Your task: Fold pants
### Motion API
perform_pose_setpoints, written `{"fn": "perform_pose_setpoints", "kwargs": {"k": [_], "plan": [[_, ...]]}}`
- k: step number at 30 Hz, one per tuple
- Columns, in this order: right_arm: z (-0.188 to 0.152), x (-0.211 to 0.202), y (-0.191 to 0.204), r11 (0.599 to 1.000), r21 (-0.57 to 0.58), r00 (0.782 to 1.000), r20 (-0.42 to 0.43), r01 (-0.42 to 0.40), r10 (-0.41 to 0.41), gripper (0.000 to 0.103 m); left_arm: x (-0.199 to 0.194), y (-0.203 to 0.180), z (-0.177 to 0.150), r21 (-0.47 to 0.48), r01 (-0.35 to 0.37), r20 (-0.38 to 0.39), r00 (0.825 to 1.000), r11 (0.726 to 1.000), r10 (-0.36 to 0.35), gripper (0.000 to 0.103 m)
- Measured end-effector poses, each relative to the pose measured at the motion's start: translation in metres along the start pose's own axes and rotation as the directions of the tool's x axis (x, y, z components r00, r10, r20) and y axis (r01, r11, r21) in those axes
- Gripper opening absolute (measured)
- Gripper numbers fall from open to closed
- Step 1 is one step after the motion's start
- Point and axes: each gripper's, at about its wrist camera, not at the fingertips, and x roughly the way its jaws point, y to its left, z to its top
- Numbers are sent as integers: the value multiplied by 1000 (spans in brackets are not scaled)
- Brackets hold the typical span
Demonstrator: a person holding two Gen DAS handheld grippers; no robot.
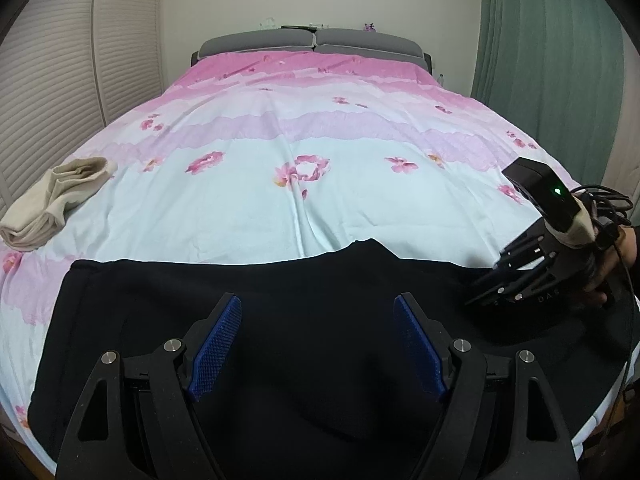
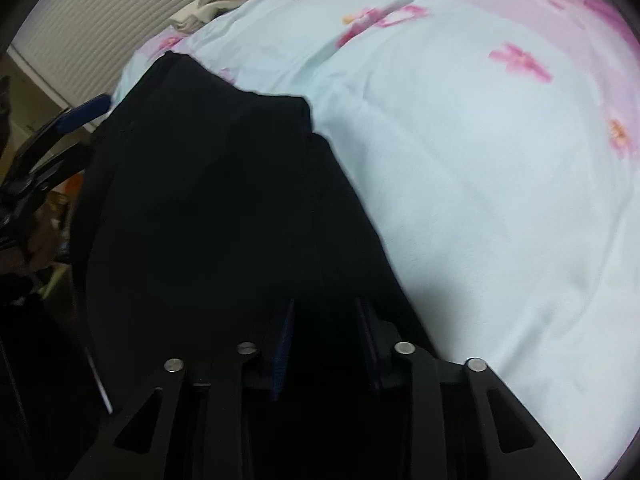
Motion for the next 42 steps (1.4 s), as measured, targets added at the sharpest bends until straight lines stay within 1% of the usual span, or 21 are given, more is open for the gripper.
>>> {"fn": "perform_pose_setpoints", "kwargs": {"k": [2,3,6,8,13,15,17,20,23,25,27,30,31,32,33,35,36,37,38,40,42], "plan": [[1,3,2,1000,-12,1000,-3,-23,23,9,3,0,0,-3,2,-6,1000,1000,-2,78],[1,5,1,999,-7,999,-5,-41,41,6,4,0,0,-4,3,-7,1000,1000,-3,78],[3,5,3,1000,-12,1000,0,-27,27,3,6,-1,2,3,3,-6,1000,1000,-3,78],[7,1,7,1000,-29,1000,10,11,-10,3,6,-1,4,6,7,-1,1000,1000,-7,78],[23,-29,-2,997,-17,992,104,72,-70,2,11,-4,12,13,7,9,1000,1000,-8,78],[28,-29,-9,997,-13,993,100,72,-70,2,15,-4,12,15,5,3,1000,1000,-5,78],[31,-12,-11,997,-8,995,60,75,-74,2,18,-3,10,11,0,-9,1000,1000,0,78],[31,13,-14,995,3,995,30,99,-99,3,19,-1,8,14,-5,-24,1000,1000,5,78],[28,10,-12,994,34,992,76,103,-105,8,15,-4,9,28,-3,-25,1000,1000,4,78],[22,-2,-7,988,59,983,105,143,-149,20,9,-9,11,43,4,-15,1000,999,-4,78],[8,-24,-1,978,89,967,154,190,-202,30,1,-17,15,59,19,3,1000,998,-19,78],[-25,-73,12,938,208,912,250,278,-325,47,-10,-41,22,90,63,19,998,994,-65,78],[-43,-93,16,913,265,883,276,310,-380,52,-13,-52,24,106,84,25,996,991,-87,78],[-63,-112,20,875,334,846,287,351,-449,54,-17,-65,25,125,105,30,994,987,-109,78],[-83,-130,23,834,397,812,286,383,-509,62,-20,-75,27,140,122,34,991,983,-127,78],[-132,-163,37,719,544,729,257,433,-634,69,-24,-104,28,178,171,35,983,969,-180,78],[-154,-174,44,667,596,696,237,447,-678,69,-26,-119,28,195,195,29,978,961,-204,78],[-180,-186,54,605,655,658,213,452,-722,70,-27,-131,27,211,215,24,974,954,-225,78],[-208,-196,62,528,718,620,171,454,-765,70,-30,-146,26,230,237,18,969,944,-248,78],[-255,-208,76,414,797,576,103,440,-811,70,-34,-173,23,273,269,6,960,924,-281,78],[-301,-220,83,285,849,524,10,445,-852,70,-39,-200,19,314,293,-2,951,903,-309,78]]}}
